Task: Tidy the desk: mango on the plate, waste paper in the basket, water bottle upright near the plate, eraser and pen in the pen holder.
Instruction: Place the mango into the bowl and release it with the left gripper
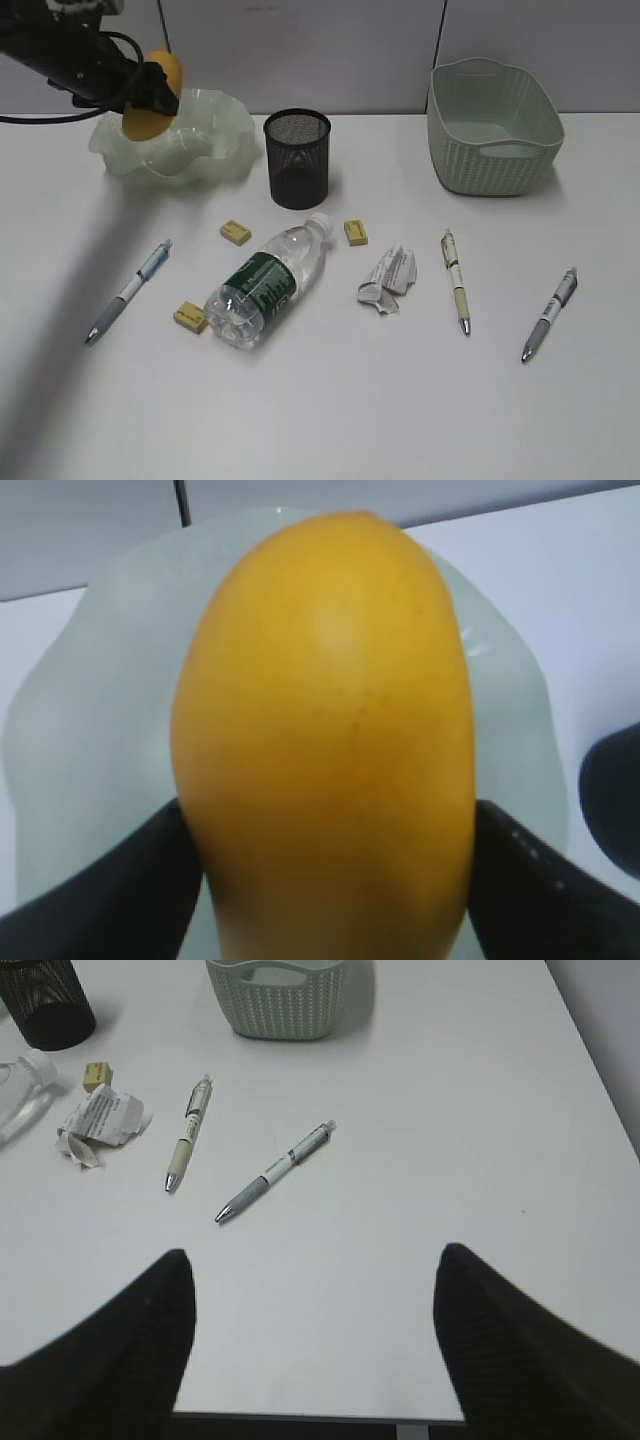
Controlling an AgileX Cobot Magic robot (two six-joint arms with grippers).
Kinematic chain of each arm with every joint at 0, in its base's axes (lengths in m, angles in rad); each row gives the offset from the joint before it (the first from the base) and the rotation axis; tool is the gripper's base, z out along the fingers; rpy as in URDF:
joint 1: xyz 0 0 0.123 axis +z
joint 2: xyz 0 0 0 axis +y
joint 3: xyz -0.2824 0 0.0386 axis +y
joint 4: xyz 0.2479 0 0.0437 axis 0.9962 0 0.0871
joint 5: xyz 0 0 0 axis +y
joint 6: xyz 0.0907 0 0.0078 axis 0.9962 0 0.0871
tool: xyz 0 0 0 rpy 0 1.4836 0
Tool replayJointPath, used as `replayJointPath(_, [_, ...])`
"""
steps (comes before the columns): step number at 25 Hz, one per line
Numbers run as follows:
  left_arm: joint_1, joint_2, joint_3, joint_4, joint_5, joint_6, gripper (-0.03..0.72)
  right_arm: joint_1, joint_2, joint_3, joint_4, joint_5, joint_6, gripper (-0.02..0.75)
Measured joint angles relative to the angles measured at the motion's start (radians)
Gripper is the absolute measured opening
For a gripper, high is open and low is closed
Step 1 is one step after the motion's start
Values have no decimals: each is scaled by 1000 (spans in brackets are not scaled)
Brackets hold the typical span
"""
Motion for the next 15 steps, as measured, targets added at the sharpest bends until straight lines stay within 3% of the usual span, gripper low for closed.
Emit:
replayJointPath(5, [0, 137, -99, -37, -10, 0, 588, 0, 0, 0, 0, 0, 0, 585])
replayJointPath(15, [0, 185, -112, -66, -59, -2, 634, 0, 0, 0, 0, 0, 0, 585])
